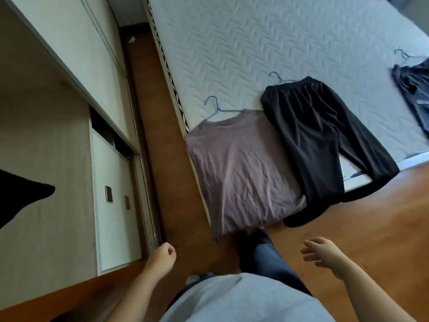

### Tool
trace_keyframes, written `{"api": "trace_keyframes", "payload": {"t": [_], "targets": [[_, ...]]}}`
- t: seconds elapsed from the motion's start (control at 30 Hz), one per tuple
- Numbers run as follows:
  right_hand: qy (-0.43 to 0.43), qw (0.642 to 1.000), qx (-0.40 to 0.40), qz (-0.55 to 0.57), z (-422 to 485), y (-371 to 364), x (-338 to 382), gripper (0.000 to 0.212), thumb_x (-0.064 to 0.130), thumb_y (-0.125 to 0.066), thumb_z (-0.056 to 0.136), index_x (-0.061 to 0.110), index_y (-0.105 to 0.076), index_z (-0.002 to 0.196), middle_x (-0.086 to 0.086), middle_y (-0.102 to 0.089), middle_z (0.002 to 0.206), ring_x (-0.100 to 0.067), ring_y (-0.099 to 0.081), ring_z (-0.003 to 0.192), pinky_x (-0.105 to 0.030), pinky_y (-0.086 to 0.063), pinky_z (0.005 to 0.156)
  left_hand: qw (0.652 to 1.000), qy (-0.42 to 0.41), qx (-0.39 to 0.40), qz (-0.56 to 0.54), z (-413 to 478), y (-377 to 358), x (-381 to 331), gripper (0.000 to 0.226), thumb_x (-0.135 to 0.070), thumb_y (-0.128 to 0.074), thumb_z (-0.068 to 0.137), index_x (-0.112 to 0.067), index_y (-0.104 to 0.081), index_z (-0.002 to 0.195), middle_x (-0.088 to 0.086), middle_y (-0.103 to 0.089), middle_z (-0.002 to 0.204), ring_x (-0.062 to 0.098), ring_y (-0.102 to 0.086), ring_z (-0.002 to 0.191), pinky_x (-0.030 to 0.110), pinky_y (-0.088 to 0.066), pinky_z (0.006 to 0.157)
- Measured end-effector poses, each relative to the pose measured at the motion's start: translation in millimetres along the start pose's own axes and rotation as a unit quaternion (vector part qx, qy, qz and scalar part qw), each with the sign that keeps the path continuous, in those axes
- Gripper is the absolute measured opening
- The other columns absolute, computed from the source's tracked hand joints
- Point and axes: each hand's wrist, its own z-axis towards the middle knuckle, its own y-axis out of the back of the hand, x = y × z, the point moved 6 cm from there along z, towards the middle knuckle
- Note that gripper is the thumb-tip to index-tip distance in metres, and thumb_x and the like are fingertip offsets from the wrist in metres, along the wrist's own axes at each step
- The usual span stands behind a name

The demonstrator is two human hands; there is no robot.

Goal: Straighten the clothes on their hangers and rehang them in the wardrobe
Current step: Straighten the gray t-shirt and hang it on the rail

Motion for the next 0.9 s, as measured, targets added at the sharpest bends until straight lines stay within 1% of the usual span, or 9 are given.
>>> {"api": "trace_keyframes", "payload": {"t": [0.13,0.23,0.33,0.47,0.63,0.67,0.73,0.8,0.9], "targets": [[-0.001,1.000,-0.004,-0.019,55.2,59.7,33.5,0.019,0.018,-0.044,0.095,0.005,-0.052,0.106,-0.010,-0.064,0.085,-0.023,-0.059,0.067,-0.029,-0.036,0.064,0.995,0.083,-0.030,-0.046,26.0,-12.3,-38.6,0.021,-0.018,-0.037,0.092,-0.018,-0.051,0.077,0.007,-0.060,0.081,0.022,-0.054,0.071,0.028,-0.039,0.061],[0.005,0.999,0.009,-0.040,82.6,97.1,65.9,0.017,0.016,-0.043,0.095,0.006,-0.053,0.104,-0.011,-0.064,0.086,-0.022,-0.058,0.066,-0.027,-0.034,0.061,0.986,0.126,-0.041,-0.104,38.3,-27.5,-78.6,0.023,-0.011,-0.038,0.090,-0.011,-0.051,0.071,0.009,-0.055,0.070,0.026,-0.054,0.070,0.037,-0.049,0.073],[0.018,0.999,0.018,-0.046,110.6,124.8,106.8,0.013,0.015,-0.043,0.095,0.008,-0.052,0.100,-0.010,-0.064,0.083,-0.023,-0.057,0.066,-0.027,-0.034,0.059,0.984,0.114,-0.049,-0.127,49.7,-27.7,-137.0,0.020,-0.018,-0.041,0.089,-0.018,-0.053,0.073,0.010,-0.065,0.086,0.028,-0.063,0.085,0.036,-0.050,0.078],[0.012,0.992,0.035,-0.119,153.2,136.3,153.0,0.013,0.015,-0.042,0.095,0.008,-0.051,0.100,-0.008,-0.062,0.080,-0.021,-0.056,0.062,-0.024,-0.032,0.053,0.988,0.069,-0.067,-0.118,67.2,-13.3,-202.8,0.012,-0.020,-0.044,0.091,-0.018,-0.054,0.086,0.008,-0.064,0.100,0.027,-0.060,0.096,0.032,-0.045,0.080],[0.057,0.978,0.075,-0.186,200.0,100.6,235.7,0.012,0.012,-0.042,0.093,0.008,-0.053,0.095,-0.008,-0.061,0.081,-0.018,-0.056,0.060,-0.020,-0.037,0.047,0.985,0.086,-0.114,-0.098,110.7,22.3,-220.3,0.018,-0.018,-0.045,0.092,-0.013,-0.056,0.106,0.006,-0.061,0.110,0.021,-0.057,0.096,0.026,-0.039,0.073],[0.070,0.975,0.076,-0.196,210.1,90.5,254.5,0.011,0.011,-0.044,0.091,0.008,-0.054,0.089,-0.007,-0.060,0.078,-0.019,-0.056,0.061,-0.021,-0.042,0.049,0.984,0.091,-0.122,-0.093,124.2,31.5,-220.0,0.020,-0.018,-0.045,0.092,-0.012,-0.056,0.108,0.006,-0.061,0.112,0.022,-0.058,0.099,0.026,-0.039,0.073],[0.101,0.968,0.072,-0.217,234.7,69.7,290.4,0.011,0.012,-0.048,0.089,0.010,-0.056,0.081,-0.010,-0.062,0.080,-0.027,-0.061,0.071,-0.032,-0.053,0.068,0.981,0.095,-0.138,-0.097,154.6,54.3,-221.8,0.022,-0.017,-0.046,0.092,-0.011,-0.056,0.111,0.006,-0.060,0.115,0.023,-0.058,0.103,0.028,-0.043,0.075],[0.132,0.961,0.061,-0.234,259.0,49.6,326.7,0.012,0.016,-0.051,0.088,0.008,-0.059,0.091,-0.010,-0.063,0.088,-0.030,-0.063,0.087,-0.037,-0.050,0.083,0.979,0.082,-0.157,-0.096,190.9,79.6,-224.9,0.025,-0.016,-0.048,0.091,-0.009,-0.055,0.114,0.009,-0.059,0.119,0.025,-0.058,0.106,0.030,-0.044,0.081],[0.169,0.953,0.044,-0.249,290.5,23.1,379.7,0.029,0.018,-0.053,0.089,0.003,-0.056,0.114,-0.013,-0.062,0.108,-0.028,-0.058,0.105,-0.032,-0.043,0.088,0.979,0.066,-0.178,-0.080,245.0,112.0,-231.5,0.030,-0.016,-0.049,0.091,-0.006,-0.053,0.119,0.013,-0.055,0.124,0.028,-0.056,0.109,0.033,-0.044,0.085]]}}
